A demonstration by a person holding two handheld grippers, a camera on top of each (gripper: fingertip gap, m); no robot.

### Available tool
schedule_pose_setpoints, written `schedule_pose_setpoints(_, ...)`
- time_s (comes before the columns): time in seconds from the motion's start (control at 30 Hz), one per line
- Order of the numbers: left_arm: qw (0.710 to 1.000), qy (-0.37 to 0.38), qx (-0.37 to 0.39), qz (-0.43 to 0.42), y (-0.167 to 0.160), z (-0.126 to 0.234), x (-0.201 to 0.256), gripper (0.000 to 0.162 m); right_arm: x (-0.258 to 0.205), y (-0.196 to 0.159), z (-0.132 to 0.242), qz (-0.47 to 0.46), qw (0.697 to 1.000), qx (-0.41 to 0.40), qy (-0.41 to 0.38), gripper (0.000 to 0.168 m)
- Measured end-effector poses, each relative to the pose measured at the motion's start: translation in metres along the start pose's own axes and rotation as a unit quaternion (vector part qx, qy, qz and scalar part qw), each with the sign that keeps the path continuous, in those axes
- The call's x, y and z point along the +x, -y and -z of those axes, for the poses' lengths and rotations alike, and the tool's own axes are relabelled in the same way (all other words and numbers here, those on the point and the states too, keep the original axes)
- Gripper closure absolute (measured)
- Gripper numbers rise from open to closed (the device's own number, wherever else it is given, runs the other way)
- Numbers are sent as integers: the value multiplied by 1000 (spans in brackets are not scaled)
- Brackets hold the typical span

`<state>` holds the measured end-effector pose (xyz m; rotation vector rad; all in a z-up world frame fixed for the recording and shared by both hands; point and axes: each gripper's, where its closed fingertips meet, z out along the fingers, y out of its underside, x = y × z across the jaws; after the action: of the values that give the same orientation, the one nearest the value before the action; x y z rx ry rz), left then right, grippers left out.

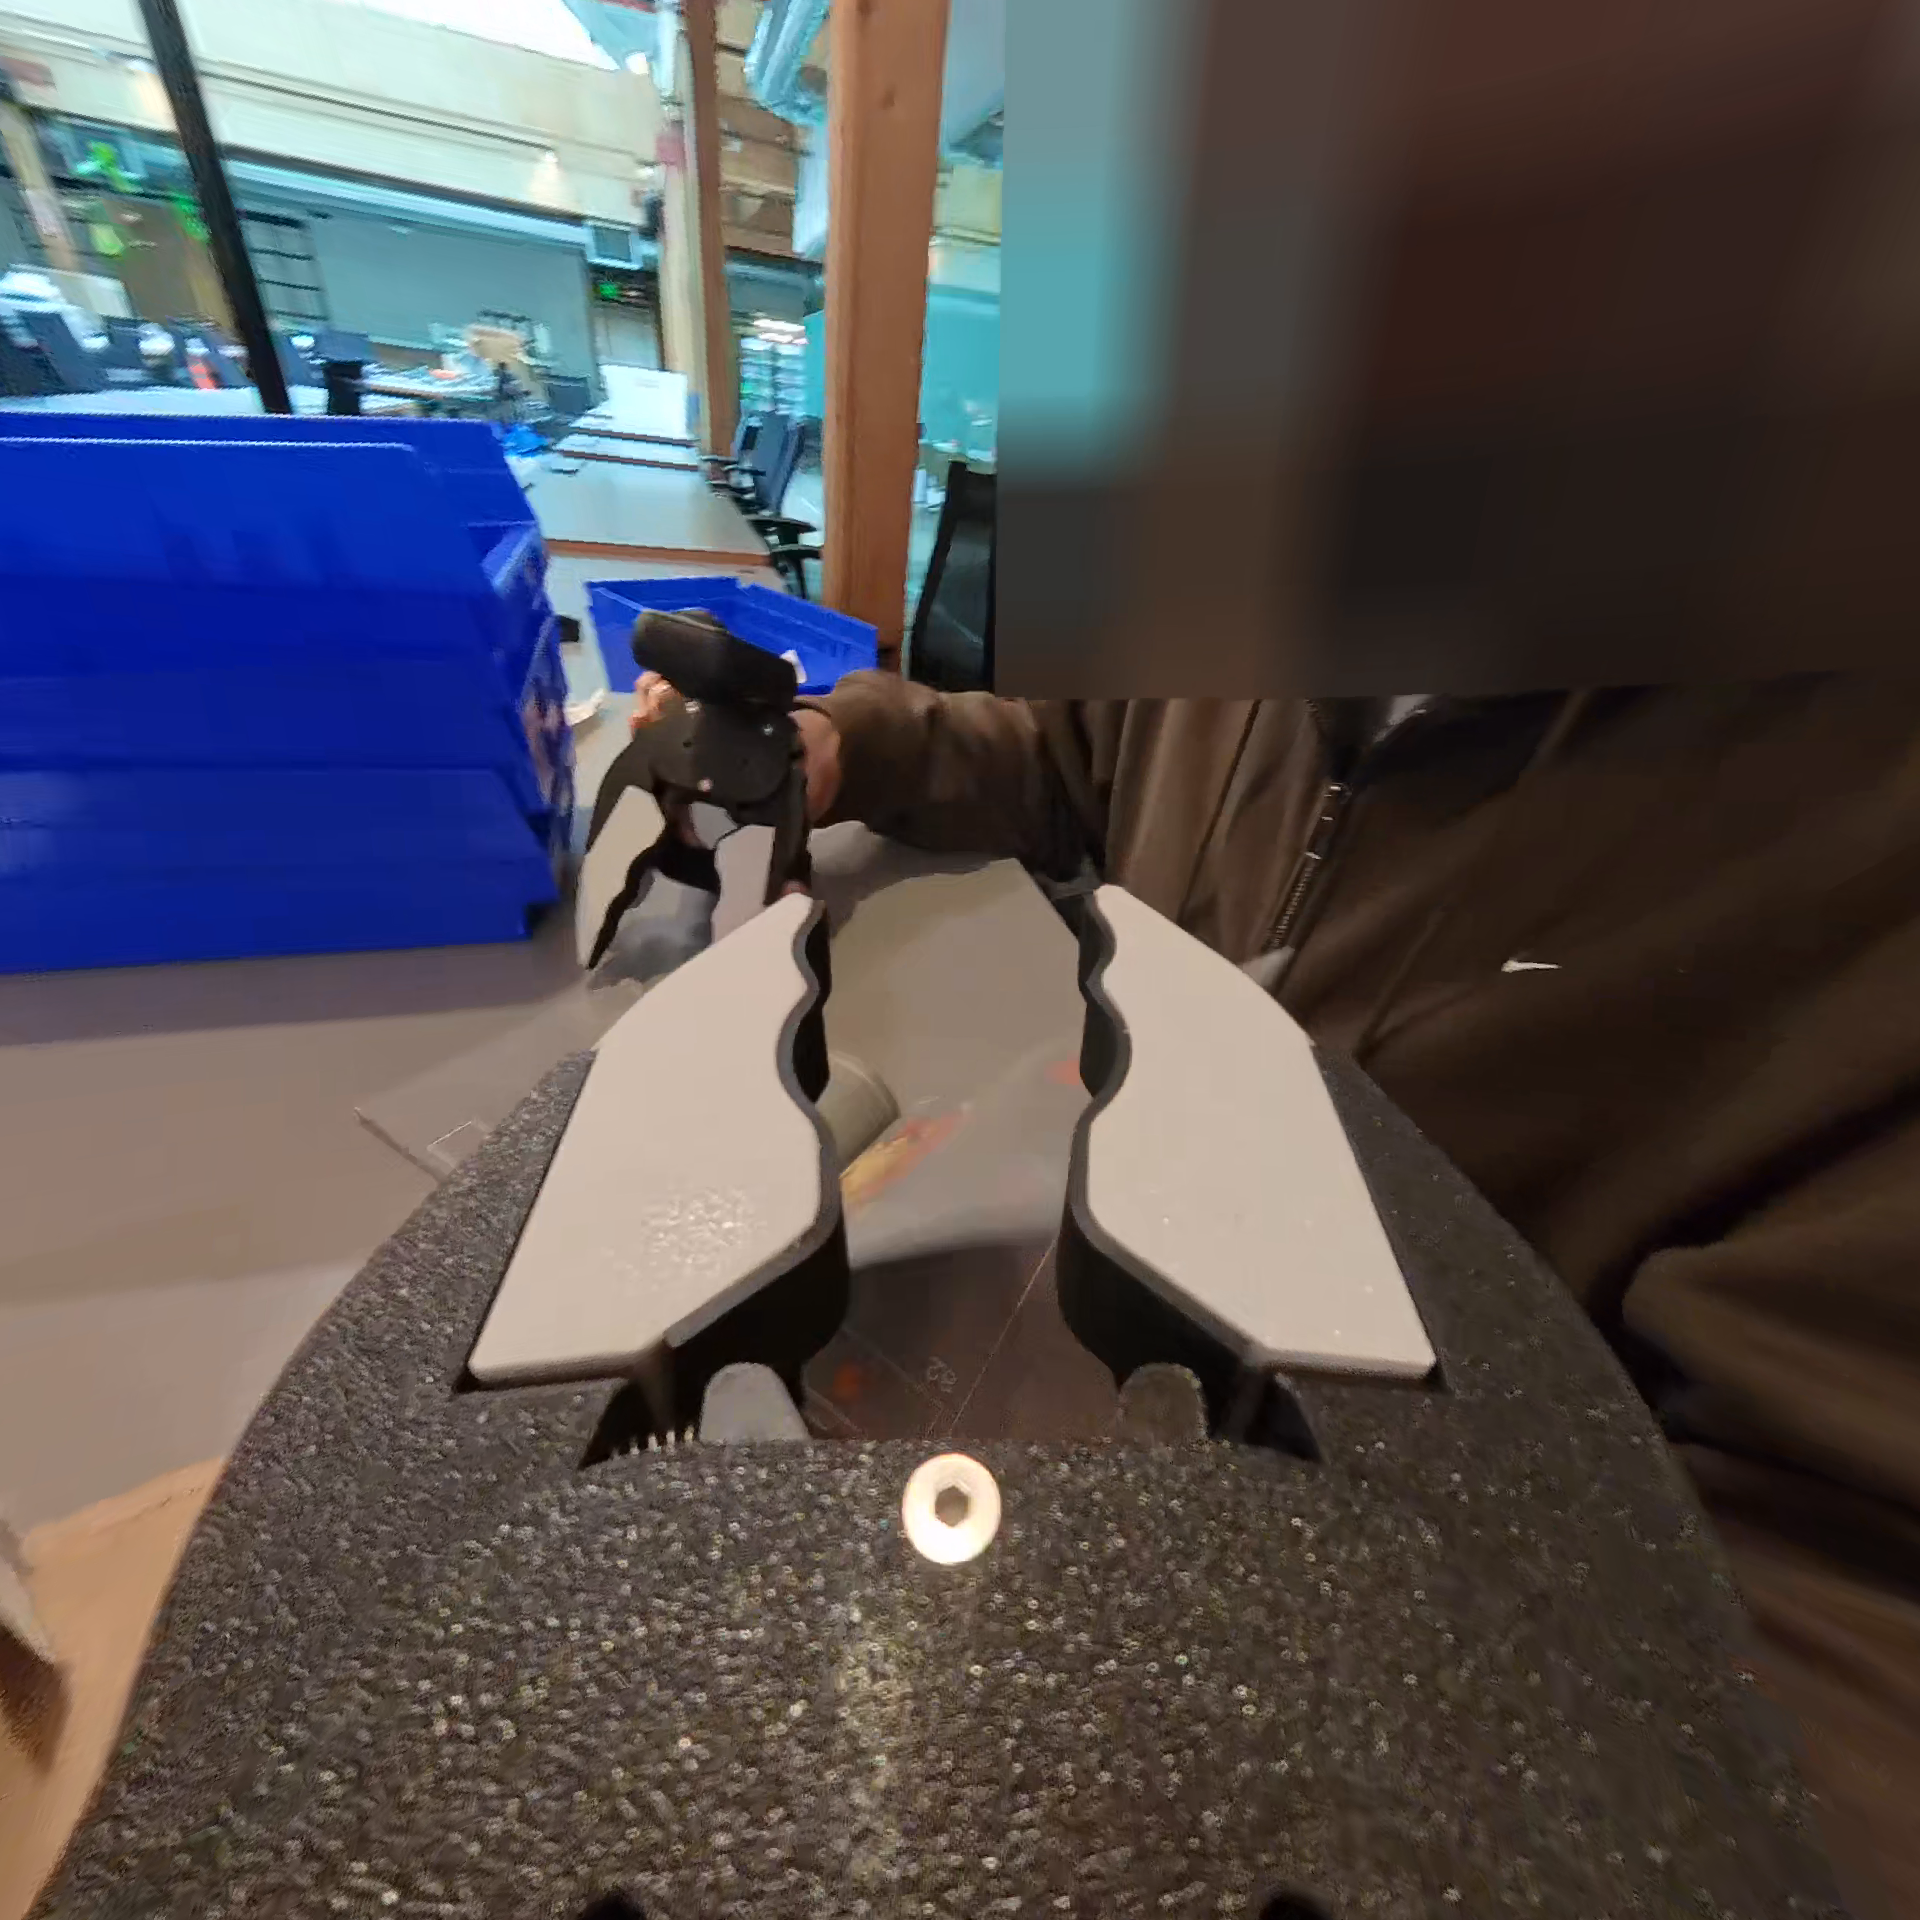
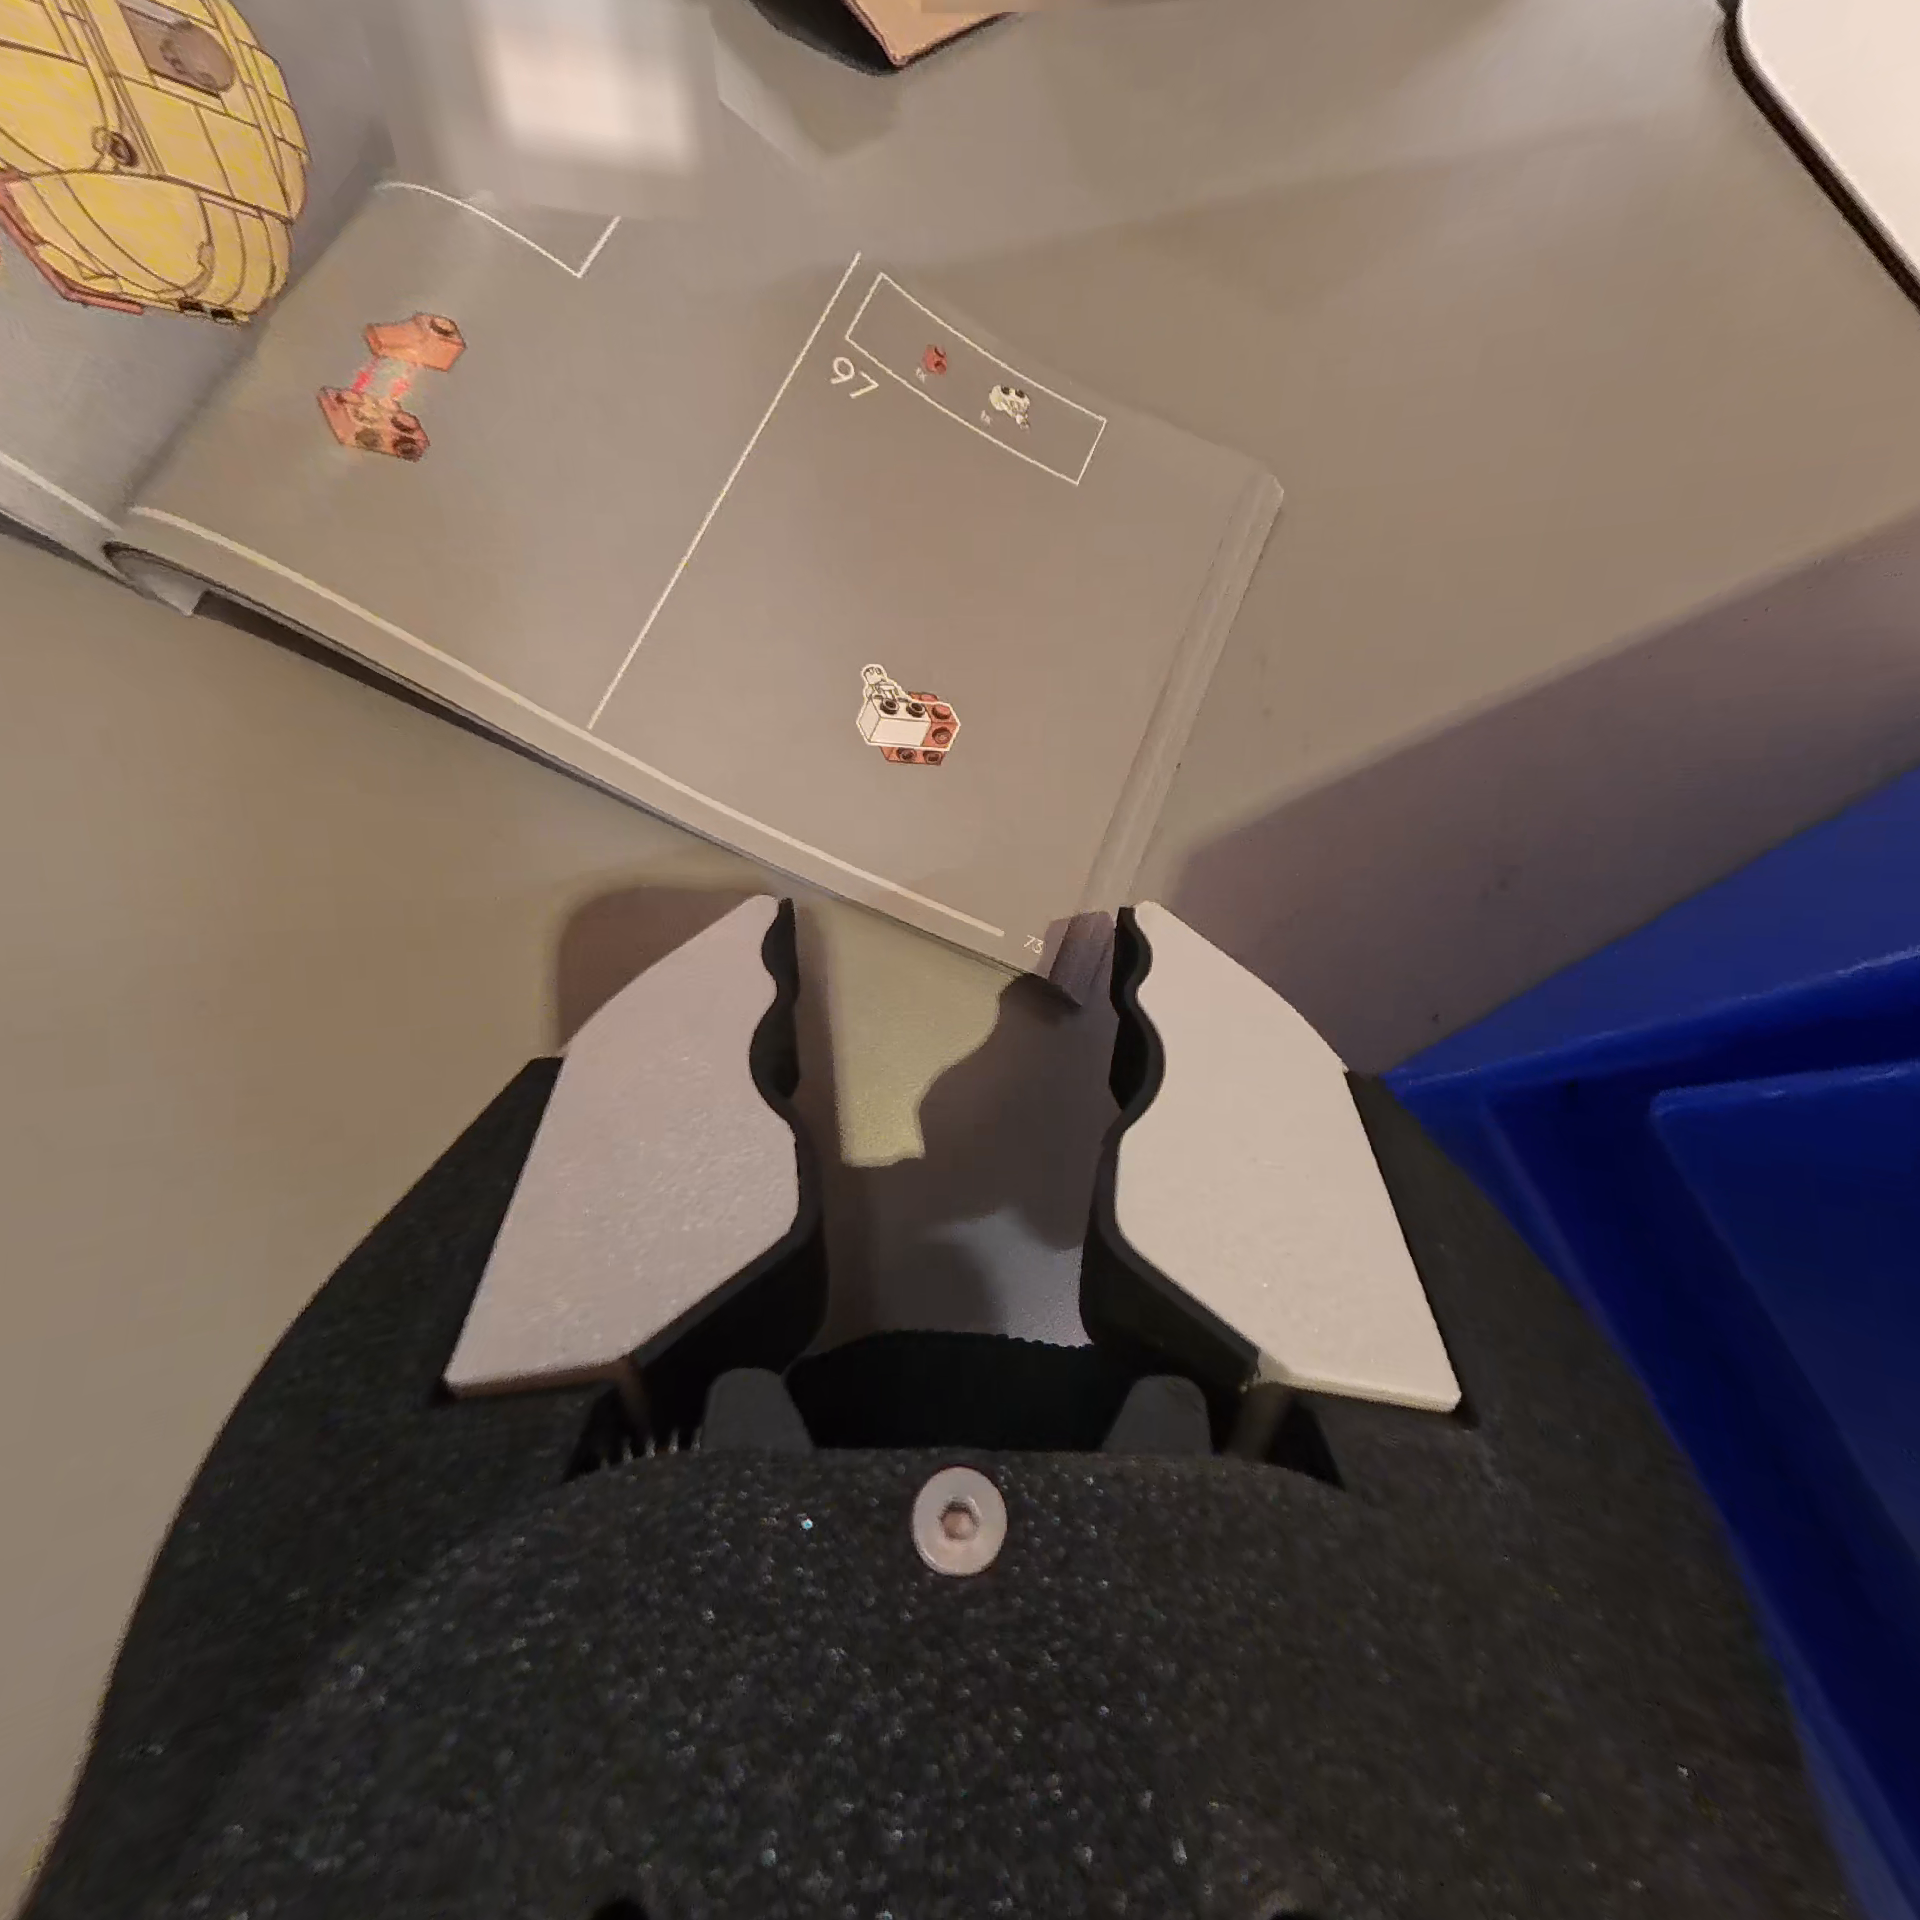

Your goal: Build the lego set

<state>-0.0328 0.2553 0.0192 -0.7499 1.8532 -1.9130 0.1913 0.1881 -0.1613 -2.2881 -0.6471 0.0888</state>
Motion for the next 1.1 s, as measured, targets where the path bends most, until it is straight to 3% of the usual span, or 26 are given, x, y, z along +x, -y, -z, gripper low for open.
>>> schedule_pose_setpoints(0.3,978,160,-105,84,-39,-3,-61,111,-7,2,-5,30,1000,-4,5,110)
schedule_pose_setpoints(0.47,948,194,-192,162,-88,-25,-91,109,-9,3,-8,35,999,1,22,112)
schedule_pose_setpoints(0.63,925,198,-218,240,-120,-47,-105,108,-21,5,-8,37,999,-1,37,114)
schedule_pose_setpoints(0.93,890,250,-262,277,-147,-59,-120,102,-44,10,-11,37,997,-7,67,119)
schedule_pose_setpoints(1.1,889,242,-276,273,-151,-66,-117,103,-56,13,-12,45,996,-10,78,117)
